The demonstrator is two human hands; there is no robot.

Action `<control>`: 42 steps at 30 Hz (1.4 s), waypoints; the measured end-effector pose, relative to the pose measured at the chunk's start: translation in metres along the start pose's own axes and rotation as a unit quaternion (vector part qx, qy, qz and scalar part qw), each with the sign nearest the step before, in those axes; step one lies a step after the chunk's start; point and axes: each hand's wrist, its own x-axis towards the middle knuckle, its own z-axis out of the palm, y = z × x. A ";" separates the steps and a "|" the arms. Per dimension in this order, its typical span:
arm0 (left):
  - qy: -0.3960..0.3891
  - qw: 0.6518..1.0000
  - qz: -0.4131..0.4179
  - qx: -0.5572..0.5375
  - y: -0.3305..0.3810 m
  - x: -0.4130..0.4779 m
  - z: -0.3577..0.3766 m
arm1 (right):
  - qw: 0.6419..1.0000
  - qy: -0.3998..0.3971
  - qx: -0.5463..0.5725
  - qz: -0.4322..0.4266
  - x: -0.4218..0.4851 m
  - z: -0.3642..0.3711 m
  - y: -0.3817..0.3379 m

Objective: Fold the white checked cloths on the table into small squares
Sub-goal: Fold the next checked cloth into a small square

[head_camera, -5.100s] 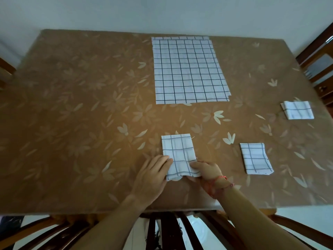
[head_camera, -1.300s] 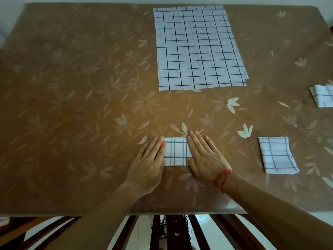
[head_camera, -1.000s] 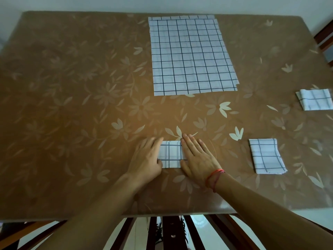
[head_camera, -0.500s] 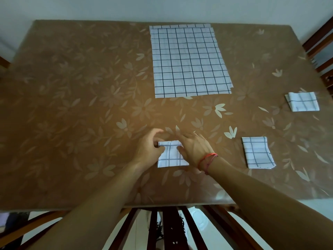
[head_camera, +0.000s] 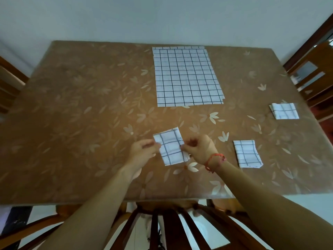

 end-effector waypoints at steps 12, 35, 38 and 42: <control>0.047 0.997 0.027 0.060 0.000 -0.027 -0.032 | 0.980 -0.015 0.188 0.070 -0.026 0.033 -0.030; 0.094 0.979 0.000 0.182 -0.033 0.019 -0.089 | 0.983 0.005 0.131 0.131 0.013 0.112 -0.039; 0.098 0.975 -0.008 0.199 -0.040 0.029 -0.092 | 0.983 0.006 0.117 0.141 0.023 0.122 -0.035; 0.100 0.970 -0.015 0.219 -0.050 0.040 -0.094 | 0.986 0.011 0.093 0.140 0.035 0.133 -0.029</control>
